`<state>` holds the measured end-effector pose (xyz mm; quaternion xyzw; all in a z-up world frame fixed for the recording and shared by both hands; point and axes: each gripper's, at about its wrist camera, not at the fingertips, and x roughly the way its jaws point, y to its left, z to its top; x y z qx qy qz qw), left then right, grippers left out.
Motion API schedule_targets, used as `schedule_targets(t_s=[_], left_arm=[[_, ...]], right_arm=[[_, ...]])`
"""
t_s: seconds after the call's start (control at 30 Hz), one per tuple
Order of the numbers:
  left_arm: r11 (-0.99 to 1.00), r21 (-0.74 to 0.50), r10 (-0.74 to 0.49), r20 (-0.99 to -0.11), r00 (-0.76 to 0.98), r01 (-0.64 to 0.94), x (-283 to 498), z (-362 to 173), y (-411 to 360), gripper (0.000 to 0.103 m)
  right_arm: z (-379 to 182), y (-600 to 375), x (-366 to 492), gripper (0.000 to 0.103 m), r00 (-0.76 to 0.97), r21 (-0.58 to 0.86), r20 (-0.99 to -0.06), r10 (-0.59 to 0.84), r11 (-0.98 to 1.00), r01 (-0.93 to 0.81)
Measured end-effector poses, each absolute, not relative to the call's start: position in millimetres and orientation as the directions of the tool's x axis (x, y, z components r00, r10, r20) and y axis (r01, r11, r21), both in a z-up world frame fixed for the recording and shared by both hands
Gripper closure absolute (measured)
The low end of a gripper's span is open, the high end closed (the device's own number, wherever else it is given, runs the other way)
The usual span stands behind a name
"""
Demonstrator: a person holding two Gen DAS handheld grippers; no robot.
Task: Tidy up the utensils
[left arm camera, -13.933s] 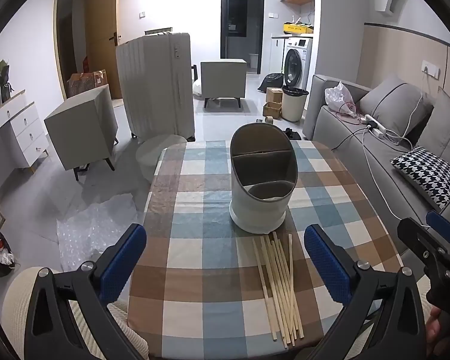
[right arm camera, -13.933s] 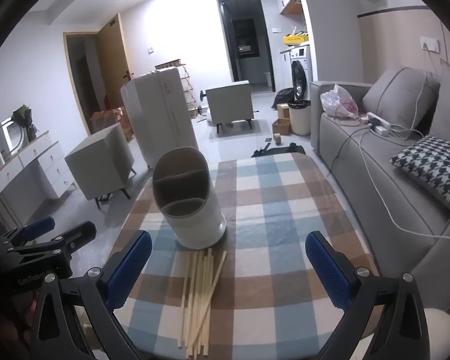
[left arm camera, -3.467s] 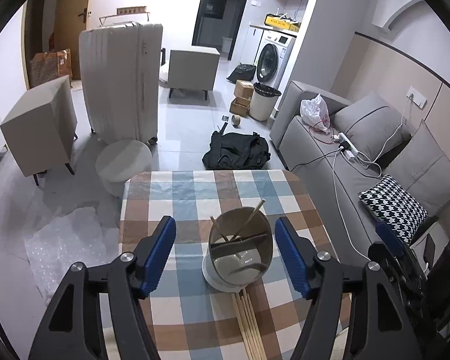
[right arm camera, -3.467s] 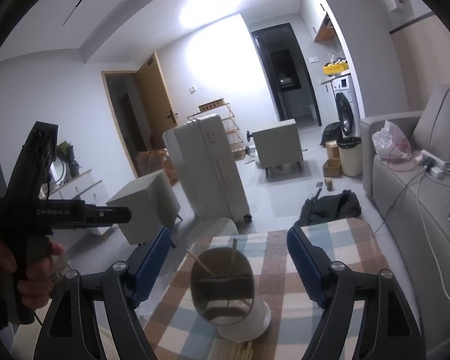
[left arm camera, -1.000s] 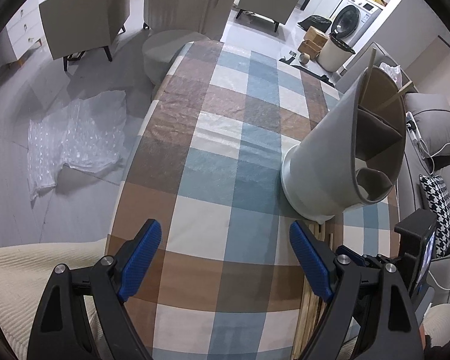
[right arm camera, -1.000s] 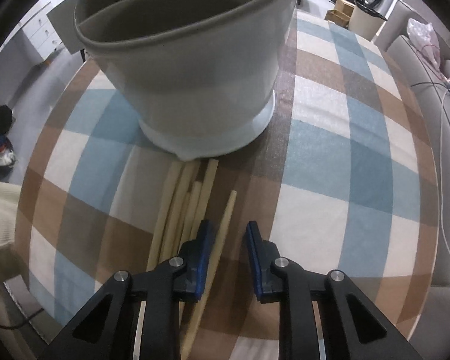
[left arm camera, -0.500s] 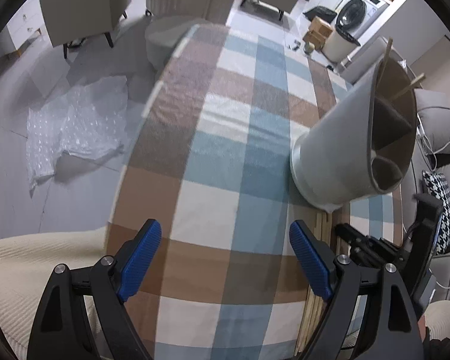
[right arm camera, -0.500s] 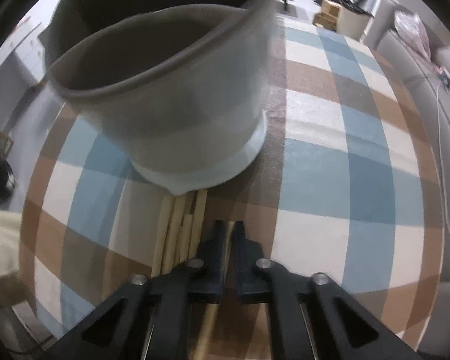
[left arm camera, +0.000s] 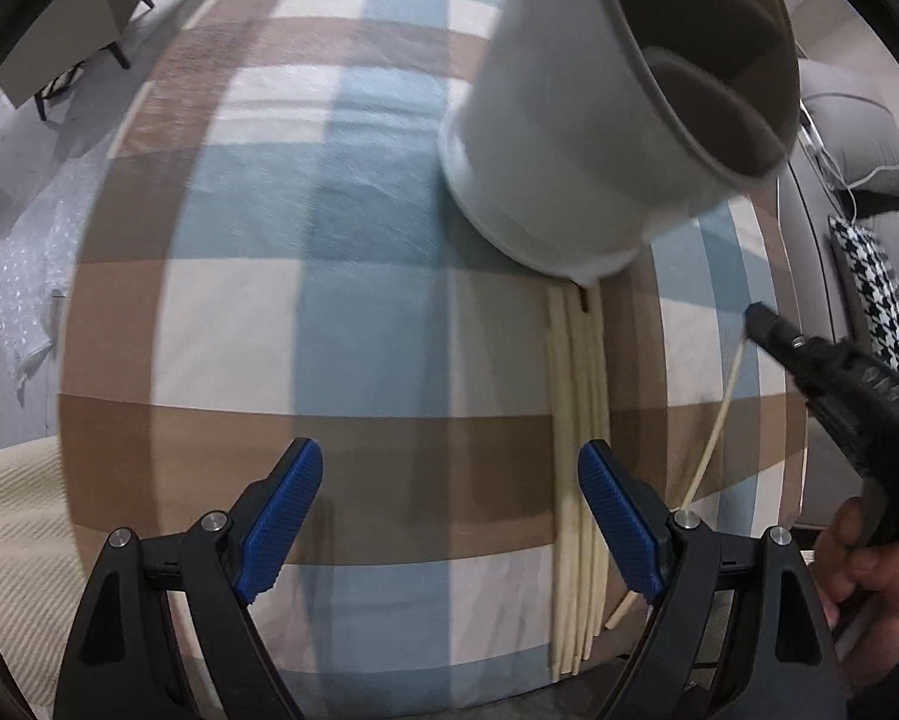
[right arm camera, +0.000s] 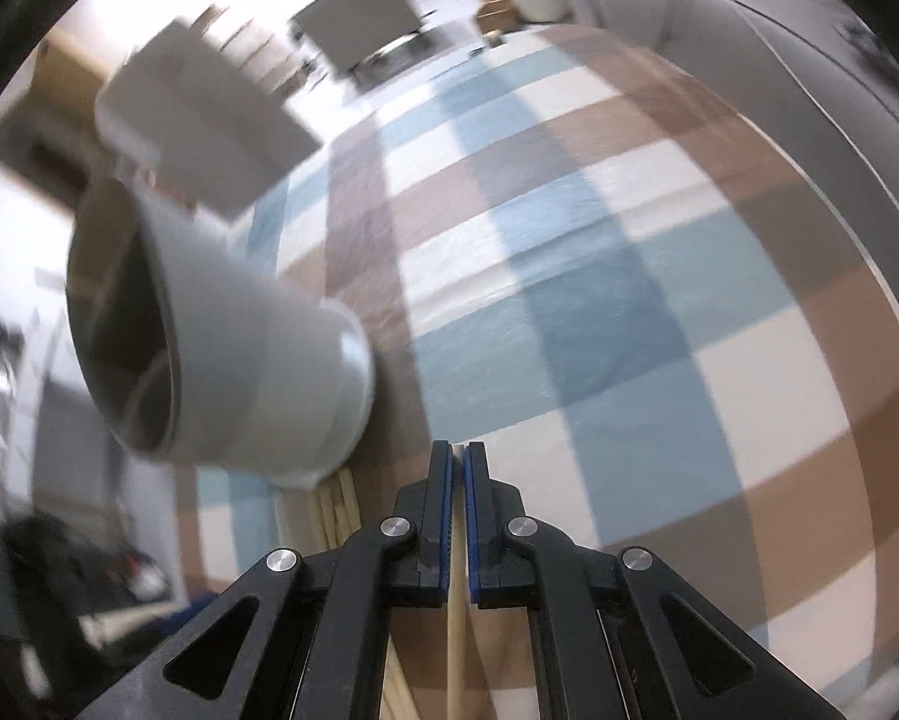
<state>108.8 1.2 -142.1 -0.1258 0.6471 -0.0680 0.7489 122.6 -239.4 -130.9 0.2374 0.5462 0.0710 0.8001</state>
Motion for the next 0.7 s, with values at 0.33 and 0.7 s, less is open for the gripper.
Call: schedule_targets(t_s=[0.33, 0.7], left_arm=[[0.985, -0.170, -0.168, -0.978, 0.127, -0.004, 105, -158, -32, 0.019], [0.998, -0.067, -0.068, -0.990, 0.125, 0.009, 90, -163, -31, 0.023]], right_arm=[[-123, -285, 121, 0.100, 0.450, 0.562, -0.782, 0.431, 0.800, 0.210], [-114, -289, 120, 0.100, 0.467, 0.582, -0.762, 0.448, 0.790, 0.192]])
